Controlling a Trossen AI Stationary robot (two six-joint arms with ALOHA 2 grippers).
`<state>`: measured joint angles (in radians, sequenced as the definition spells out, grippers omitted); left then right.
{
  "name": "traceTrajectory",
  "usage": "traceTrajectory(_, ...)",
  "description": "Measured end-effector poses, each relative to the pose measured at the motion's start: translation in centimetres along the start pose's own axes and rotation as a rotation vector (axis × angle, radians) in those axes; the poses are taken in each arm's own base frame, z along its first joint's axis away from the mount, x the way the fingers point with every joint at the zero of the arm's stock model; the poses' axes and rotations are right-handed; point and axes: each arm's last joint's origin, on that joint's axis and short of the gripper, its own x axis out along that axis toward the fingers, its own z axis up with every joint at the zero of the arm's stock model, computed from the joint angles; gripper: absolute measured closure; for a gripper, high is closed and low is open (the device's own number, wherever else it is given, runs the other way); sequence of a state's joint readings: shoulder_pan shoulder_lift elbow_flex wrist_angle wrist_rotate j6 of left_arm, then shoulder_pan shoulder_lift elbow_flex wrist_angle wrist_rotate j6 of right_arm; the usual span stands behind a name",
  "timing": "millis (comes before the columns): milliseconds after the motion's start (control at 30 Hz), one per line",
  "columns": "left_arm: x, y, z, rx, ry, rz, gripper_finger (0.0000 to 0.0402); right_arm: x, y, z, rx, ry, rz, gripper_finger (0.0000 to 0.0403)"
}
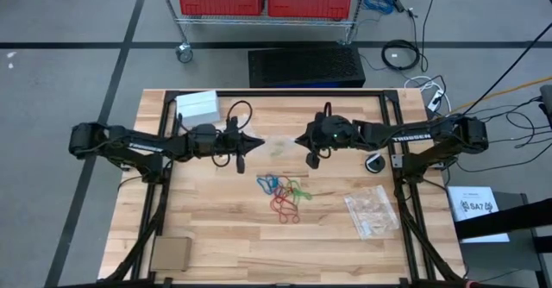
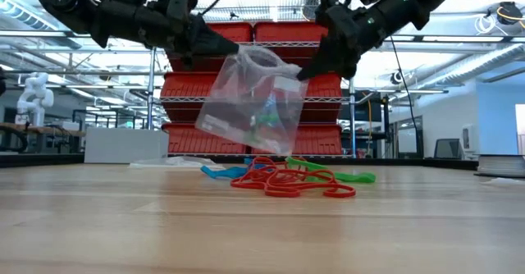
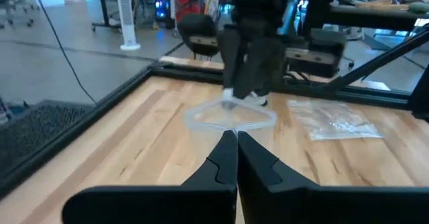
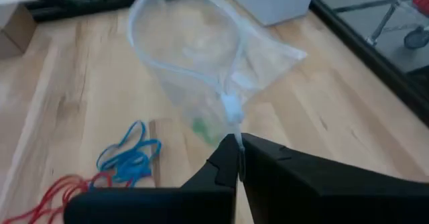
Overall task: Sort rubber bands
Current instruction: Put the green rubber band into the top right transparent zip lock bag
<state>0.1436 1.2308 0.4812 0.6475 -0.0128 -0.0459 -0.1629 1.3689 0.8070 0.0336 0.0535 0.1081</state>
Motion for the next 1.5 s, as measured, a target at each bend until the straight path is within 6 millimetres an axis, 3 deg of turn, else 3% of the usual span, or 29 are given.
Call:
traceTrajectory(400,1.4,0.1,-2.1,0.033,0.079,0.003,0.0402,1.7,0.1,-0.6,-0.007,-0.001,0.003,0.04)
traceTrajectory(633,0.6,0.4,-0.8,0.078,0.026,0.014,0.0401,-0.4,0.5,-0.2,0.061,0.03,0.018,0.0343)
traceTrajectory(867,0.2,0.3,-0.3,0.104,0.015,0.008,0.0401,-1.8,3.7,-1.8,0.094,0.186,0.091,0.0254)
traceTrajectory(1000,0.2,0.4,-0.3,0.109,0.014,0.009,0.0401,-1.6,6.5,-3.0,0.077,0.242,0.159,0.0224)
traceTrajectory(1200,0.2,0.4,-0.2,0.114,0.012,0.013,0.0401,0.1,9.7,-5.7,-0.008,0.311,0.15,0.0228)
traceTrajectory(1500,0.2,0.4,-0.3,0.132,0.02,0.016,0.0401,3.4,10.4,-7.7,-0.013,0.325,0.149,0.0261)
